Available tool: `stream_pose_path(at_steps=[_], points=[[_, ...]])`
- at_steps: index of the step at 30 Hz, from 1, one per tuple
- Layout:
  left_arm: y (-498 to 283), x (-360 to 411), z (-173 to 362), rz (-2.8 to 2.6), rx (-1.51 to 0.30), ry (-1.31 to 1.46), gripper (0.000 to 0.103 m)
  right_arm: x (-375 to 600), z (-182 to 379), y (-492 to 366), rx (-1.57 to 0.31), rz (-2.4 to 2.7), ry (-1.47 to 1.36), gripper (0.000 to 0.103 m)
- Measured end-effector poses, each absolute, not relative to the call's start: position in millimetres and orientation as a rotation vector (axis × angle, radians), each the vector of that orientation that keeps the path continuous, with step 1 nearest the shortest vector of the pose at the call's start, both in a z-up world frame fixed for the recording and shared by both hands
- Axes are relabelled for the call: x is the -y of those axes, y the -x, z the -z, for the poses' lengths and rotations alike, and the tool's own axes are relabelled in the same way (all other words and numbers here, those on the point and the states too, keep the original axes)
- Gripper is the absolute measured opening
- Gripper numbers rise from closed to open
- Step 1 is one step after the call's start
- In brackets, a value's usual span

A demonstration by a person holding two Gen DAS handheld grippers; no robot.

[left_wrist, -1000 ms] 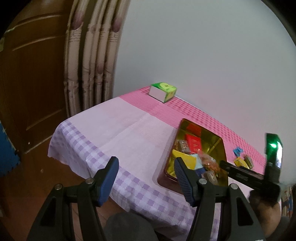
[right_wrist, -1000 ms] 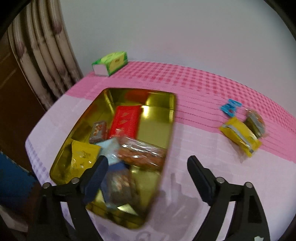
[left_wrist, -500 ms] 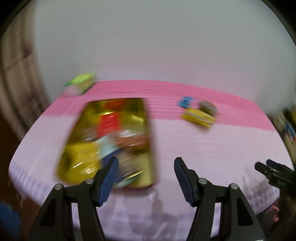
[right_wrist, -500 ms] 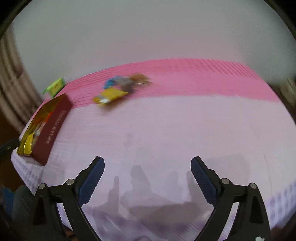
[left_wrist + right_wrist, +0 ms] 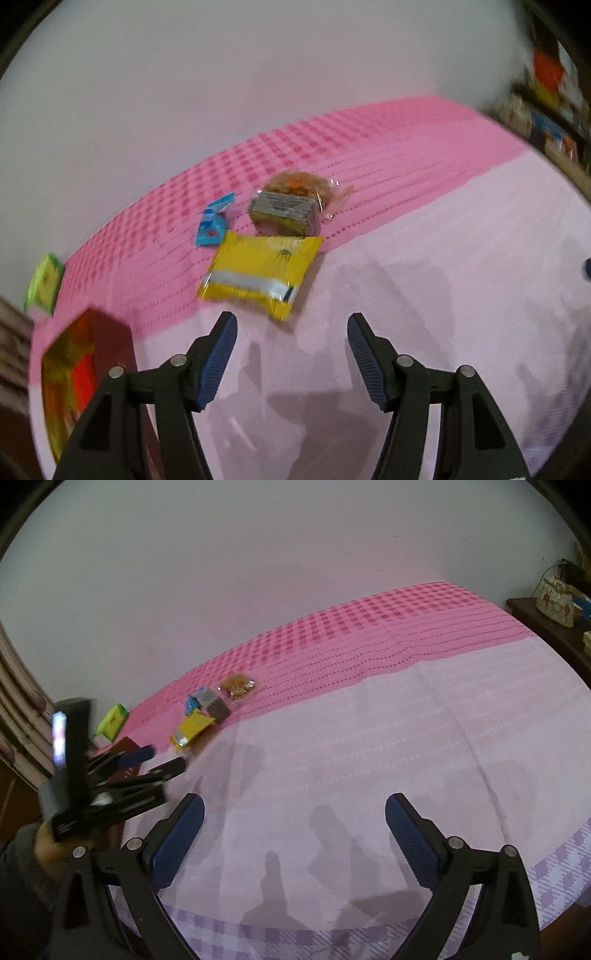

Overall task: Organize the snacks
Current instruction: 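Move the left gripper toward the yellow foil packet on the cloth, then grasp the yellow foil packet with the left gripper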

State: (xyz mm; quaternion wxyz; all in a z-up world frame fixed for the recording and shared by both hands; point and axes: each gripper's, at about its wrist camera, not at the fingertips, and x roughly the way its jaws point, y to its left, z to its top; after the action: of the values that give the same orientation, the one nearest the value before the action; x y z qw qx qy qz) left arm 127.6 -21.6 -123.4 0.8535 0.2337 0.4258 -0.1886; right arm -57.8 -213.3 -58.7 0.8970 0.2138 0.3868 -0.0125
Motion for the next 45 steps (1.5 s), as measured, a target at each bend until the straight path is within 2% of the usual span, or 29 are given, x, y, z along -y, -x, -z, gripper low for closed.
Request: stream_pose_path(at_steps=[3,10,12,14,15,16,19,33,45], points=[[-150.2,26.0,133.5,0.374,-0.902,-0.557,0.064,213.9,52.5,59.9,-0.787,0.005,-0.457,0.099],[-192.6,23.9,143.5,0.321,-0.958,-0.509,0.063,205.1,44.0,59.3,-0.769,-0.015,-0.451,0.1],[-191.8,24.0,139.7,0.333,-0.948,-0.491,0.052,205.0,43.7,59.5,-0.767,-0.02,-0.451,0.1],[-188.7,27.9,136.4,0.351,-0.933,-0.488,0.032,205.7,44.5,59.7,-0.768,-0.018,-0.45,0.1],[-185.8,30.0,134.2,0.357,-0.926,-0.495,0.028,206.2,45.0,59.4,-0.771,-0.016,-0.453,0.1],[-183.5,30.2,132.8,0.363,-0.924,-0.489,0.015,206.7,45.3,59.1,-0.771,-0.015,-0.456,0.1],[-176.0,25.8,122.3,0.377,-0.912,-0.428,0.009,204.2,45.0,58.5,-0.772,-0.024,-0.453,0.1],[-122.6,-15.3,38.0,0.393,-0.804,-0.209,0.008,192.8,42.6,57.7,-0.783,-0.053,-0.407,0.1],[-92.5,-88.7,-30.7,0.235,-0.711,-0.144,0.008,178.9,29.8,65.0,-0.754,-0.075,-0.336,0.1]])
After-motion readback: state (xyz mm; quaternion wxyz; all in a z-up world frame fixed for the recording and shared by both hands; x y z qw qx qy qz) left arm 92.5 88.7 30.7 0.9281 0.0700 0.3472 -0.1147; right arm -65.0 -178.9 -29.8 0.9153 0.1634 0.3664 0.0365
